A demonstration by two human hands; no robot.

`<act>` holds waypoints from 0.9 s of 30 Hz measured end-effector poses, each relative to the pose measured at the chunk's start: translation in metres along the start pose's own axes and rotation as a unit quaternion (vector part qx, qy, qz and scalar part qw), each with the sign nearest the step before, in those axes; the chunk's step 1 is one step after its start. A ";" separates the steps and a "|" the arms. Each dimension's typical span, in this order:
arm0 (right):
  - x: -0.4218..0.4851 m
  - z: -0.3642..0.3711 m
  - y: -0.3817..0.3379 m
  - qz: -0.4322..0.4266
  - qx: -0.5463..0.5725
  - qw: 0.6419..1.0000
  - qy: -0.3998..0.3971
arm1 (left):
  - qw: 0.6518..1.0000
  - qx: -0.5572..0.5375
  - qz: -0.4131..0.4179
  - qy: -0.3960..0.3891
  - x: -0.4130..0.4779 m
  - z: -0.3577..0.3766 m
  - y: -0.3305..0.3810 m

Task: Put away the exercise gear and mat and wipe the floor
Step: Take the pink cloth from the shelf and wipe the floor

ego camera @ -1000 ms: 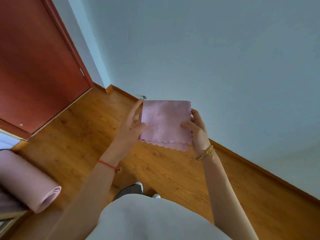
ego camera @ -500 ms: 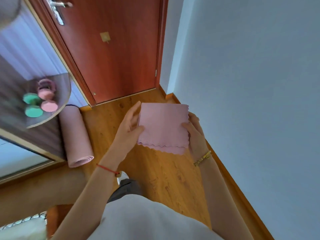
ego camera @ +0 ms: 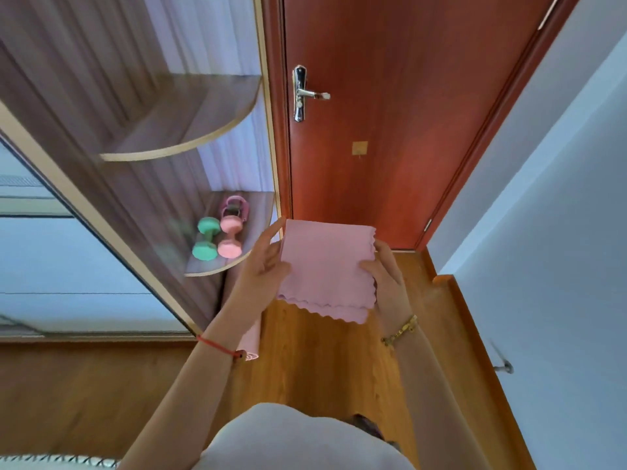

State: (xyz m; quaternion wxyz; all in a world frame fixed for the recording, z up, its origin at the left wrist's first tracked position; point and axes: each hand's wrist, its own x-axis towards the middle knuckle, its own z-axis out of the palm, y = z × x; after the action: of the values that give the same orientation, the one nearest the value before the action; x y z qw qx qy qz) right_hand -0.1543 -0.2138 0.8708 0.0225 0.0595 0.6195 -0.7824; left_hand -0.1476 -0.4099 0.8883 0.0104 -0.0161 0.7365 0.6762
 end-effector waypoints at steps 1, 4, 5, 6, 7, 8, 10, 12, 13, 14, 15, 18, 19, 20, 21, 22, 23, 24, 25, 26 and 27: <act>0.013 0.011 0.000 0.003 0.002 1.000 -0.011 | 1.000 0.000 0.002 0.011 0.010 -0.011 -0.001; 0.049 0.039 0.000 -0.004 0.000 0.999 -0.047 | 0.999 0.008 -0.003 0.049 0.041 -0.042 -0.008; 0.060 0.048 0.000 -0.006 -0.001 0.998 -0.060 | 0.998 0.006 0.001 0.058 0.050 -0.051 -0.008; 0.074 0.059 0.000 -0.006 -0.008 0.997 -0.075 | 0.998 0.002 0.006 0.070 0.059 -0.060 -0.007; 0.088 0.067 -0.001 -0.007 -0.013 0.996 -0.089 | 0.997 -0.005 0.006 0.080 0.068 -0.068 -0.006; 0.103 0.077 -0.001 -0.009 -0.020 0.995 -0.102 | 0.996 -0.007 0.007 0.090 0.078 -0.076 -0.005; 0.132 0.096 -0.004 -0.016 -0.034 0.991 -0.128 | 0.994 -0.003 0.014 0.109 0.100 -0.090 -0.001; 0.166 0.117 -0.009 -0.023 -0.038 0.987 -0.154 | 0.991 0.002 0.020 0.132 0.129 -0.106 0.003; 0.181 0.127 -0.011 -0.024 -0.039 0.986 -0.158 | 0.990 0.005 0.021 0.140 0.144 -0.114 0.004; 0.200 0.138 -0.014 -0.028 -0.046 0.985 -0.163 | 0.989 0.006 0.022 0.147 0.160 -0.122 0.007; 0.218 0.148 -0.017 -0.033 -0.049 0.983 -0.172 | 0.988 0.000 0.023 0.155 0.175 -0.130 0.010; 0.273 0.179 -0.028 -0.015 -0.062 0.979 -0.195 | 0.984 0.010 0.026 0.178 0.218 -0.153 0.023; 0.291 0.190 -0.034 -0.007 -0.065 0.977 -0.203 | 0.982 0.014 0.026 0.189 0.234 -0.161 0.028; 0.308 0.201 -0.038 -0.003 -0.066 0.974 -0.217 | 0.979 0.020 0.027 0.201 0.250 -0.170 0.033; 0.326 0.212 -0.043 -0.004 -0.068 0.970 -0.234 | 0.977 0.025 0.030 0.211 0.266 -0.178 0.039; 0.348 0.223 -0.048 -0.008 -0.077 0.966 -0.247 | 0.975 0.034 0.033 0.218 0.286 -0.187 0.044; 0.364 0.233 -0.052 -0.013 -0.090 0.962 -0.256 | 0.974 0.042 0.031 0.220 0.303 -0.196 0.047; 0.382 0.242 -0.054 -0.018 -0.099 0.960 -0.261 | 0.974 0.044 0.030 0.218 0.319 -0.205 0.050; 0.400 0.251 -0.056 -0.021 -0.100 0.957 -0.272 | 0.974 0.047 0.031 0.219 0.335 -0.213 0.052; 0.417 0.260 -0.056 -0.025 -0.107 0.953 -0.282 | 0.974 0.051 0.034 0.220 0.349 -0.221 0.054; 0.432 0.269 -0.056 -0.029 -0.114 0.949 -0.292 | 0.972 0.065 0.036 0.223 0.363 -0.229 0.055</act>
State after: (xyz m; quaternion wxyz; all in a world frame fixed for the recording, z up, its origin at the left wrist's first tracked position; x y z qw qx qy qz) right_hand -0.6068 -0.4453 0.9332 0.1867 -0.1925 0.6721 -0.6902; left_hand -0.5111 -0.6370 0.9491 -0.1779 -0.1393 0.7624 0.6064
